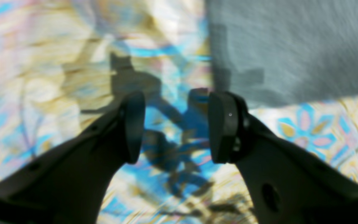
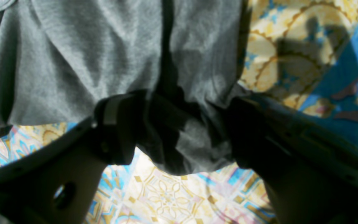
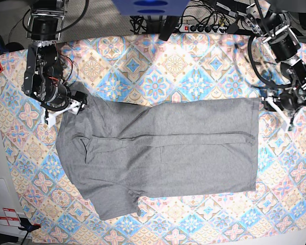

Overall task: Fold the T-shirt properly
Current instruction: 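Regrasp the folded shirt's edge with both grippers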

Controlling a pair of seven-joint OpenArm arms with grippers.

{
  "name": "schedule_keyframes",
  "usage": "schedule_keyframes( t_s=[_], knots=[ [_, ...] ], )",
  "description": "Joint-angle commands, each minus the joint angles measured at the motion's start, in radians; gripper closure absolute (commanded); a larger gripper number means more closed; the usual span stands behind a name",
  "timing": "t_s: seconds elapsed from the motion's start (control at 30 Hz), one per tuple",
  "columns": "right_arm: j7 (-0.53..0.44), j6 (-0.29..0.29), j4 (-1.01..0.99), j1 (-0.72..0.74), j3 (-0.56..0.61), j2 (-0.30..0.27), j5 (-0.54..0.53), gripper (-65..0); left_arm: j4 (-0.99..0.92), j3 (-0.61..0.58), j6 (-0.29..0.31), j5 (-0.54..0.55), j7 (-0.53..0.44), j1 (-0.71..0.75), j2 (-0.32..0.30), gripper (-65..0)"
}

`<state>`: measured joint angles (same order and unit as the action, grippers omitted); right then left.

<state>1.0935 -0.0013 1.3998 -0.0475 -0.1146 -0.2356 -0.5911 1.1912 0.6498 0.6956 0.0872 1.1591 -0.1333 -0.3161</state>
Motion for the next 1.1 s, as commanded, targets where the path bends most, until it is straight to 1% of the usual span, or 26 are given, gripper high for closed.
schedule_keyframes(
  t_s=[0.0, 0.13, 0.23, 0.33, 0.6, 0.7, 0.77, 0.87, 0.93, 1.0, 1.07],
  knots=[
    [0.014, 0.007, 0.009, 0.010, 0.000, -0.005, -0.020, -44.2, 0.016, 0.011, 0.003, 0.012, -0.003, -0.016, -0.013, -30.4],
    [0.014, 0.007, 0.009, 0.010, 0.005, -0.005, -0.020, -44.2, 0.011, 0.008, 0.003, -0.008, -0.008, -0.018, -0.008, -30.5],
    [0.014, 0.007, 0.009, 0.010, 0.005, -0.005, -0.020, -44.2, 0.011, -0.037, 0.003, 0.003, -0.001, -0.018, -0.007, -30.5],
    [0.014, 0.007, 0.009, 0.010, 0.005, -0.005, -0.020, -44.2, 0.011, -0.051, 0.003, 0.003, 0.000, -0.019, 0.028, -30.5],
    [0.018, 0.007, 0.009, 0.008, 0.006, -0.005, -0.020, -44.2, -0.003, -0.049, 0.003, 0.004, -0.008, -0.021, 0.068, -30.5],
    [0.020, 0.007, 0.009, 0.008, 0.006, -0.005, -0.020, -44.2, -0.081, -0.048, 0.003, -0.002, -0.032, -0.044, 0.071, -30.5],
    [0.020, 0.007, 0.009, 0.008, 0.006, -0.005, -0.020, -44.2, -0.172, -0.048, 0.003, -0.005, -0.084, -0.053, 0.064, -30.5],
    [0.020, 0.007, 0.009, 0.008, 0.006, -0.005, -0.020, -44.2, -0.343, -0.049, 0.003, -0.005, -0.176, -0.079, 0.031, -30.5],
    [0.020, 0.007, 0.009, 0.008, 0.006, -0.005, -0.020, -44.2, -0.423, -0.051, 0.003, -0.005, -0.201, -0.093, 0.010, -30.5],
    [0.020, 0.007, 0.009, 0.008, 0.008, -0.005, -0.020, -44.2, -0.468, -0.054, 0.003, -0.007, -0.206, -0.114, 0.008, -30.5],
    [0.021, 0.007, 0.009, 0.008, 0.010, -0.005, -0.020, -43.6, -0.469, -0.074, 0.003, -0.007, -0.204, -0.116, 0.011, -30.4]
  ],
)
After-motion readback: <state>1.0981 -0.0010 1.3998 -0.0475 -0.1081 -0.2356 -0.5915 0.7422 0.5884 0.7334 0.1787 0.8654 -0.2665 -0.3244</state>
